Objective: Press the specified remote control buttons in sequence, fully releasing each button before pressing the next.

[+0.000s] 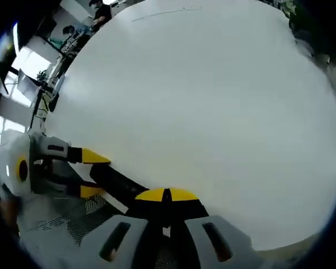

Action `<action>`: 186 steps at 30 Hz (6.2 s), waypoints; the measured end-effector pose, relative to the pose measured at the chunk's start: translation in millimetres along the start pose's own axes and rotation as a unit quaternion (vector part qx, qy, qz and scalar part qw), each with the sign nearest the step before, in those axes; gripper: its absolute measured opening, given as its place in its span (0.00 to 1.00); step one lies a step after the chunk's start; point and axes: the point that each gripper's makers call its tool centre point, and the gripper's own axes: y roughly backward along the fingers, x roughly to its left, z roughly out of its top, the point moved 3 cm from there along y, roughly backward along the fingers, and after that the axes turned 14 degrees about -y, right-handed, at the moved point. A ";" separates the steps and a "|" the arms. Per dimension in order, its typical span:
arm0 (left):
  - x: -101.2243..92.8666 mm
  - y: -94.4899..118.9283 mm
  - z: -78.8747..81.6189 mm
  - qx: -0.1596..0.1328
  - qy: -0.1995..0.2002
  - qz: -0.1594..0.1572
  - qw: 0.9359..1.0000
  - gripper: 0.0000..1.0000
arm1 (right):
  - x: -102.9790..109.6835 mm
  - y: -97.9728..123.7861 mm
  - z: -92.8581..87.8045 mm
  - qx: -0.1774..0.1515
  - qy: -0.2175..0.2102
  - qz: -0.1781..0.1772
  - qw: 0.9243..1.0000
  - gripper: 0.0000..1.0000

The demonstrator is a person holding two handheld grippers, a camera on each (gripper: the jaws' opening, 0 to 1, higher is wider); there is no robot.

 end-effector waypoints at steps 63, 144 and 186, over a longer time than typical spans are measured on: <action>2.2 1.1 0.4 -0.002 0.014 0.008 1.000 0.27 | 1.0 -3.5 -25.8 0.093 -0.037 -0.003 0.995 0.00; 2.9 0.8 0.9 0.003 0.016 0.005 1.000 0.27 | 30.5 -10.5 -12.1 0.031 0.091 0.007 0.995 0.00; 4.7 -1.6 0.9 0.009 0.022 0.005 1.000 0.27 | 32.2 -16.4 -13.1 0.021 0.132 0.011 0.991 0.00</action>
